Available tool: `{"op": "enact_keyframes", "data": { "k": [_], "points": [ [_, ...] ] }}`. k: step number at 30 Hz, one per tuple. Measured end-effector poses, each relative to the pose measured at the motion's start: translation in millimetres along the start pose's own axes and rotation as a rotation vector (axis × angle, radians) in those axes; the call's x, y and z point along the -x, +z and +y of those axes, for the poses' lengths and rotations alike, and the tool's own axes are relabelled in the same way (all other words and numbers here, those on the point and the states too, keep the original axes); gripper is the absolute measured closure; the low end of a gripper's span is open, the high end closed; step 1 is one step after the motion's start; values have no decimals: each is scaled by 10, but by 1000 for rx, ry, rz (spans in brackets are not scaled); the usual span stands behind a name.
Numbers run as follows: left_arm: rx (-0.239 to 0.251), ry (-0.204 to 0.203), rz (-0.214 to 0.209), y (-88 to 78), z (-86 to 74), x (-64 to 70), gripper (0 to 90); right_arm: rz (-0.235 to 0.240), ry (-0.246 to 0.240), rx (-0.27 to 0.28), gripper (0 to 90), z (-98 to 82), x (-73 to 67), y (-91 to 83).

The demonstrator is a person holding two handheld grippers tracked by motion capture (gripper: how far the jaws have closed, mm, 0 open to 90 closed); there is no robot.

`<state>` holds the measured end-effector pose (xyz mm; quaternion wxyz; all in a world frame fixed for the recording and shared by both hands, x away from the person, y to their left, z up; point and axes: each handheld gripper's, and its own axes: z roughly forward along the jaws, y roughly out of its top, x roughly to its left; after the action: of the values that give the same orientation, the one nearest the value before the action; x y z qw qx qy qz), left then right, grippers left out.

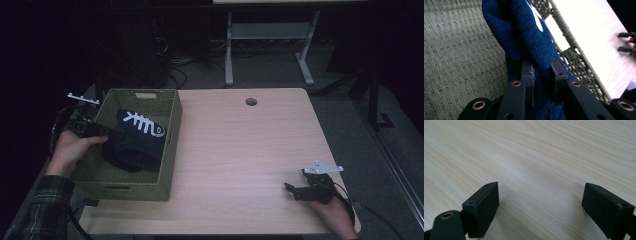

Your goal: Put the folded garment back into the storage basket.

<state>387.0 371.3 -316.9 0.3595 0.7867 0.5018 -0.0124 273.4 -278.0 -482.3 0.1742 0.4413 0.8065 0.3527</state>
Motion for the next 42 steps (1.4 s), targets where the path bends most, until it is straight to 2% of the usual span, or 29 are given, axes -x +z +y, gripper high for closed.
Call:
{"op": "enact_keyframes", "data": {
  "k": [4,12,14,19,23,26,29,33,42],
  "points": [
    [-10,3,14,75,4,-71,766,-2,4,1,138,0,0,1],
    [-29,25,155,102,10,-192,741,-3,5,0,138,0,1,0],
    [-32,24,174,116,6,-215,729,-3,5,1,138,0,1,1],
    [-25,20,251,126,8,-241,620,-4,5,0,138,0,1,0],
    [-31,8,292,120,-8,-268,551,-3,5,0,138,0,1,0],
    [-24,-6,311,102,-36,-292,534,-4,5,0,138,0,1,1],
    [7,-33,335,51,-65,-326,486,-4,4,1,138,0,1,1],
    [39,-52,359,-8,-93,-347,388,-3,5,0,138,0,1,0],
    [88,-41,349,-9,-136,-203,227,-4,5,0,138,0,0,1]
  ]
}}
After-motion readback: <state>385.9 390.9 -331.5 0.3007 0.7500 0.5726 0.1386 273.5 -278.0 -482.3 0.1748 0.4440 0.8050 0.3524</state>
